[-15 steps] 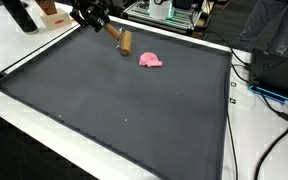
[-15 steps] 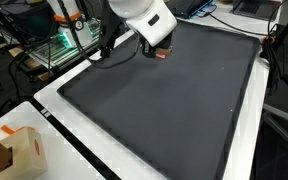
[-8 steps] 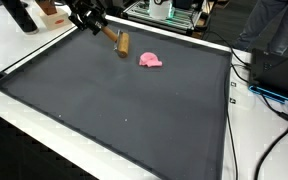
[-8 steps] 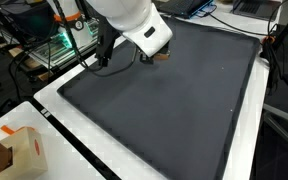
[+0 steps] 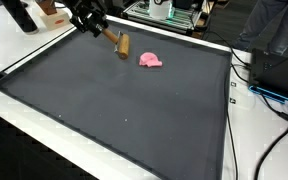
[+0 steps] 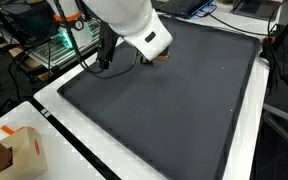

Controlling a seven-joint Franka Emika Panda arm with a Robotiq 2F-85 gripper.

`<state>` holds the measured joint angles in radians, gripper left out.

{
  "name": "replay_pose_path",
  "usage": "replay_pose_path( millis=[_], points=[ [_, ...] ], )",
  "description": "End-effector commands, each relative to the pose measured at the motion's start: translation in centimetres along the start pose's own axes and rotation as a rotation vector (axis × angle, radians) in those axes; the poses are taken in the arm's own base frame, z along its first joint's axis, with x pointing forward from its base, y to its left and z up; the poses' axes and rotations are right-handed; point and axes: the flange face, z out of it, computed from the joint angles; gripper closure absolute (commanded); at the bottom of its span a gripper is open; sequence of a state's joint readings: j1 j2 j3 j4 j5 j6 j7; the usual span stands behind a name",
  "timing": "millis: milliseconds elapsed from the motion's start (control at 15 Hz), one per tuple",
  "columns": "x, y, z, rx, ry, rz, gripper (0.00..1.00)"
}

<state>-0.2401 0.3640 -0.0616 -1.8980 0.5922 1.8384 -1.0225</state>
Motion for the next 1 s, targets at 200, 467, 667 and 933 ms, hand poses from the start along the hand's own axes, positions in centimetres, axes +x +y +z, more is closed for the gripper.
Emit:
replay_pose_path(
  millis=[200,467,667,933],
  points=[
    [0.6,-0.4,0.0,-0.015,0.009,-0.002,0.76],
    [1.3,-1.7,0.1,-0.037,0.002,-0.013,0.76],
    [2.2,-3.5,0.3,-0.061,-0.013,-0.01,0.76],
    [3.9,-6.9,0.4,-0.144,-0.029,-0.004,0.76]
  ],
)
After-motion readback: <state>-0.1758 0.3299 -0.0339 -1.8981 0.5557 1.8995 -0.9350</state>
